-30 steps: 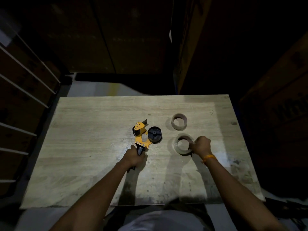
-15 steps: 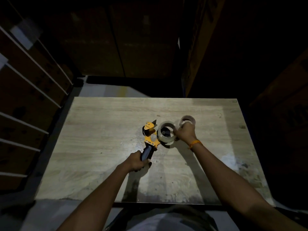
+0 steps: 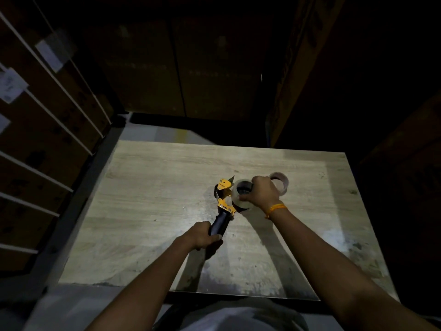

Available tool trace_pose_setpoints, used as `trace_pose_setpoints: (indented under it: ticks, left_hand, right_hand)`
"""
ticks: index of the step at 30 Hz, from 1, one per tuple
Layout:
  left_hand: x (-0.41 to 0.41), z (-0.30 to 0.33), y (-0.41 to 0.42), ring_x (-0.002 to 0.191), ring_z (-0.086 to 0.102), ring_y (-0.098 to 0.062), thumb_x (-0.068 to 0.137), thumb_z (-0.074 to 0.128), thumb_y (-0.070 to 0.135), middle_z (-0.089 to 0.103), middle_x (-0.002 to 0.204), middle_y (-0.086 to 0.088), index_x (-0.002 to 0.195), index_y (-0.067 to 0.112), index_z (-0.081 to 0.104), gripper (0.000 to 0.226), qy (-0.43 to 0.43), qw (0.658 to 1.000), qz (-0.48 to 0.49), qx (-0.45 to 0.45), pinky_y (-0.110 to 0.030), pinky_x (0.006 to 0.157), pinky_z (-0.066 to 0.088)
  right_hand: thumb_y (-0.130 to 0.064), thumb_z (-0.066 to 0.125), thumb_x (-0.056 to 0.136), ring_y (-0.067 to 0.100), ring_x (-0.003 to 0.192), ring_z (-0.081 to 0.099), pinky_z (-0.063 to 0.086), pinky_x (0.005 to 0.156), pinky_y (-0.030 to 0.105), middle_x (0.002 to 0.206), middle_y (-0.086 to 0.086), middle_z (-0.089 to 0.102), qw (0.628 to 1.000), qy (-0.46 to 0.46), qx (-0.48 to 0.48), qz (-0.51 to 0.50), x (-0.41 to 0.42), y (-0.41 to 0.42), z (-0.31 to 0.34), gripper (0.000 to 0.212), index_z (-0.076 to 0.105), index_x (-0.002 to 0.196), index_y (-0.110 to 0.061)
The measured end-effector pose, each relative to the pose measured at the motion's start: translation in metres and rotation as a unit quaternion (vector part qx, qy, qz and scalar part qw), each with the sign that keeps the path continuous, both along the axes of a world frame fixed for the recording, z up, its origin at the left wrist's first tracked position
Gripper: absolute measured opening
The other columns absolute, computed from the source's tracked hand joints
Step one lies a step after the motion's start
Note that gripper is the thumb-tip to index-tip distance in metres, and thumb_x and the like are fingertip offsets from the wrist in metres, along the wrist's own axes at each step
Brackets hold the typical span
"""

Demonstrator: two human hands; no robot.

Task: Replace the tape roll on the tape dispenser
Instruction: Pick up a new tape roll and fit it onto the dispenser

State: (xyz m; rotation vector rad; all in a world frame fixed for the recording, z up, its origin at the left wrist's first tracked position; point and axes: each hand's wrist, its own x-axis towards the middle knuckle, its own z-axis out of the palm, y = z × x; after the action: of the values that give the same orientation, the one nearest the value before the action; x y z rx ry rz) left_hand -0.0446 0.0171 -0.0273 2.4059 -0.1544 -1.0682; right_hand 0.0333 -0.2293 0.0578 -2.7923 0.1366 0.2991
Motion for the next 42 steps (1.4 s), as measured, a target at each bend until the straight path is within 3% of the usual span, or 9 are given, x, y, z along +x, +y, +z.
trace_pose_setpoints:
  ticks: [6, 10, 18, 22, 26, 30, 33, 36, 42]
  left_hand:
    - [0.005, -0.003, 0.000, 0.083, 0.060, -0.026, 0.091, 0.066, 0.057, 0.061, 0.098, -0.010, 0.110, 0.009, 0.058, 0.052, -0.001, 1.000, -0.022, 0.009, -0.032, 0.064, 0.046]
    - [0.006, -0.005, 0.001, 0.084, 0.060, -0.025, 0.090, 0.065, 0.057, 0.061, 0.099, -0.009, 0.113, 0.007, 0.060, 0.055, -0.001, 1.000, -0.025, 0.011, -0.033, 0.066, 0.047]
    - [0.006, -0.005, 0.001, 0.084, 0.063, -0.025, 0.087, 0.065, 0.062, 0.061, 0.095, -0.006, 0.112, 0.009, 0.061, 0.058, 0.003, 0.999, -0.035, 0.017, -0.035, 0.067, 0.051]
    - [0.010, -0.004, 0.001, 0.081, 0.067, -0.026, 0.082, 0.065, 0.065, 0.062, 0.095, -0.007, 0.106, 0.014, 0.058, 0.057, 0.011, 0.999, -0.042, 0.025, -0.039, 0.069, 0.060]
    - [0.013, -0.003, -0.001, 0.085, 0.067, -0.028, 0.085, 0.066, 0.061, 0.064, 0.096, -0.008, 0.113, 0.009, 0.062, 0.060, 0.005, 0.998, -0.056, 0.032, -0.039, 0.075, 0.057]
    - [0.017, -0.002, 0.000, 0.074, 0.070, -0.025, 0.083, 0.067, 0.063, 0.065, 0.084, -0.004, 0.103, 0.012, 0.061, 0.055, 0.024, 0.998, -0.058, 0.027, -0.041, 0.068, 0.062]
    - [0.018, -0.003, 0.001, 0.069, 0.071, -0.024, 0.084, 0.068, 0.061, 0.064, 0.073, 0.000, 0.094, 0.013, 0.061, 0.050, 0.026, 0.998, -0.054, 0.022, -0.038, 0.061, 0.059]
    - [0.017, -0.002, 0.002, 0.073, 0.074, -0.025, 0.085, 0.069, 0.060, 0.070, 0.081, -0.007, 0.099, 0.010, 0.064, 0.053, 0.028, 0.998, -0.049, 0.016, -0.037, 0.063, 0.060]
    - [0.017, -0.004, 0.000, 0.083, 0.070, -0.027, 0.084, 0.068, 0.062, 0.070, 0.101, -0.012, 0.110, 0.008, 0.065, 0.060, 0.023, 0.998, -0.052, 0.026, -0.040, 0.074, 0.060]
  right_hand:
    - [-0.055, 0.089, 0.065, 0.030, 0.087, 0.073, 0.061, 0.070, 0.039, 0.095, 0.013, 0.078, 0.998, 0.001, -0.056, 0.018, 0.000, 0.012, -0.007, 0.057, 0.078, 0.098, -0.010]
    - [-0.051, 0.089, 0.066, 0.030, 0.091, 0.072, 0.059, 0.073, 0.038, 0.098, 0.012, 0.079, 0.995, -0.004, -0.089, 0.049, -0.004, 0.020, -0.013, 0.050, 0.079, 0.100, -0.015]
    - [-0.052, 0.092, 0.064, 0.036, 0.109, 0.062, 0.056, 0.080, 0.044, 0.130, 0.017, 0.050, 0.994, 0.047, -0.089, 0.045, -0.002, 0.023, -0.025, 0.089, 0.052, 0.127, -0.003]
    - [-0.064, 0.082, 0.070, 0.033, 0.096, 0.068, 0.057, 0.075, 0.040, 0.120, 0.018, 0.060, 0.992, 0.053, -0.107, 0.044, 0.005, 0.027, -0.018, 0.078, 0.066, 0.116, -0.003]
    - [-0.044, 0.063, 0.098, 0.036, 0.100, 0.071, 0.055, 0.074, 0.039, 0.113, 0.021, 0.072, 0.987, 0.117, -0.097, 0.047, 0.023, 0.021, -0.006, 0.048, 0.069, 0.112, 0.002]
    - [-0.032, 0.062, 0.100, 0.039, 0.108, 0.067, 0.055, 0.082, 0.044, 0.122, 0.022, 0.067, 0.987, 0.101, -0.103, 0.063, 0.036, 0.001, -0.001, 0.036, 0.065, 0.118, -0.001]
    - [-0.036, 0.079, 0.087, 0.035, 0.115, 0.063, 0.054, 0.092, 0.043, 0.128, 0.017, 0.065, 0.978, 0.107, -0.074, 0.161, 0.040, -0.011, -0.004, 0.052, 0.063, 0.128, -0.009]
    - [-0.032, 0.094, 0.068, 0.031, 0.122, 0.061, 0.052, 0.103, 0.045, 0.134, 0.010, 0.065, 0.960, 0.130, -0.047, 0.243, 0.037, -0.015, -0.009, 0.079, 0.060, 0.137, -0.016]
    - [-0.065, 0.083, 0.069, 0.032, 0.095, 0.069, 0.050, 0.068, 0.035, 0.105, 0.013, 0.070, 0.960, 0.072, -0.179, 0.203, 0.041, 0.006, -0.005, 0.069, 0.069, 0.109, -0.009]
